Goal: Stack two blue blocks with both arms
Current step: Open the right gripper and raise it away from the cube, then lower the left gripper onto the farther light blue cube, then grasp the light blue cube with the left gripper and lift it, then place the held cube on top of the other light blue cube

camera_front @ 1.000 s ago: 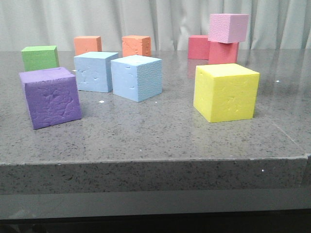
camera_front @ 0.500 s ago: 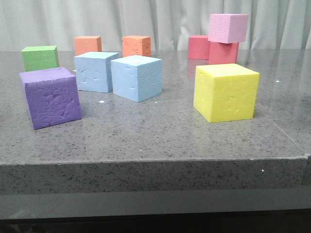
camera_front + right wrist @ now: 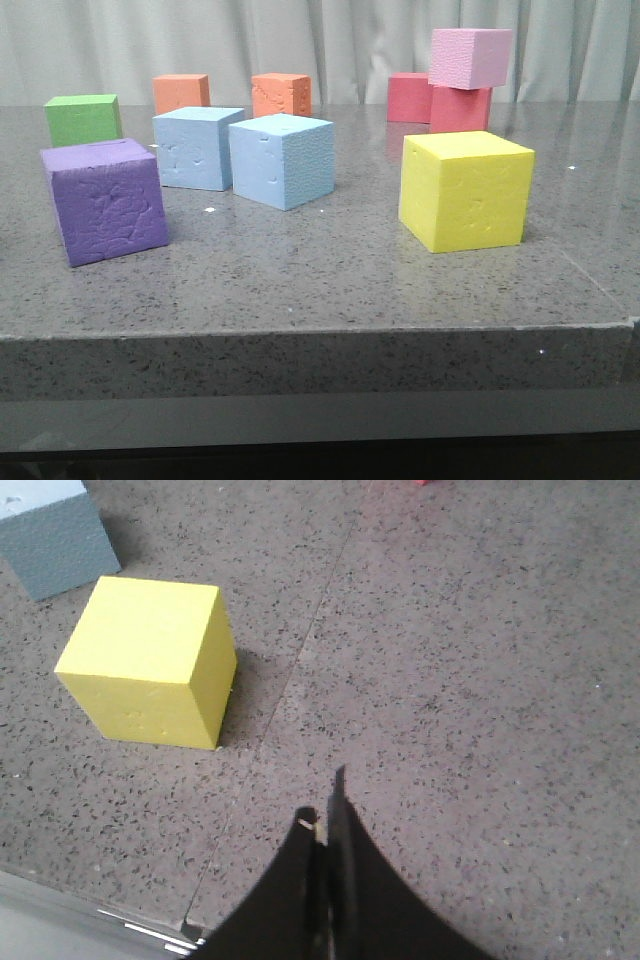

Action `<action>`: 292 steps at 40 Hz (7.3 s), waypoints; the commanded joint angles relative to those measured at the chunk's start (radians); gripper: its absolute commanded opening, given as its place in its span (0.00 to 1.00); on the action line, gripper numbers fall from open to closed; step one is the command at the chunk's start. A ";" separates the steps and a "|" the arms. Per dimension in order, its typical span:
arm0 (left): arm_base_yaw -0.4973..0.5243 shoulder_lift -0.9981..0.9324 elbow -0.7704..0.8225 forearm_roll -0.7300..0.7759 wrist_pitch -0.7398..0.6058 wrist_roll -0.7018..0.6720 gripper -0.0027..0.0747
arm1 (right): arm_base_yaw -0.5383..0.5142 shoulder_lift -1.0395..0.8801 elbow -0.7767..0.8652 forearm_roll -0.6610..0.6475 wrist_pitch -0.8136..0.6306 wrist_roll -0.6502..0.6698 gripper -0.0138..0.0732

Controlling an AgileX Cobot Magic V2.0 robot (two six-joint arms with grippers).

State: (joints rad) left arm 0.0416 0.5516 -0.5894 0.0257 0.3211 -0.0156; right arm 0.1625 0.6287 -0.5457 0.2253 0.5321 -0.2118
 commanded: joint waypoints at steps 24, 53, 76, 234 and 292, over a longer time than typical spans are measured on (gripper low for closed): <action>-0.008 0.009 -0.038 -0.013 -0.108 0.001 0.88 | -0.006 -0.301 0.123 0.011 -0.145 -0.003 0.08; -0.341 0.613 -0.571 -0.035 0.190 0.001 0.88 | -0.006 -0.301 0.123 0.011 -0.144 -0.003 0.08; -0.485 1.128 -1.111 -0.035 0.547 0.001 0.88 | -0.006 -0.301 0.123 0.011 -0.144 -0.003 0.08; -0.616 1.407 -1.513 -0.128 0.952 -0.003 0.57 | -0.006 -0.301 0.123 0.011 -0.146 -0.003 0.08; -0.616 1.395 -1.527 -0.126 0.946 -0.003 0.80 | -0.006 -0.301 0.123 0.011 -0.146 -0.003 0.08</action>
State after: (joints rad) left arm -0.5705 2.0152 -2.0840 -0.0887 1.2540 -0.0156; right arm 0.1625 0.3222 -0.3987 0.2267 0.4623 -0.2118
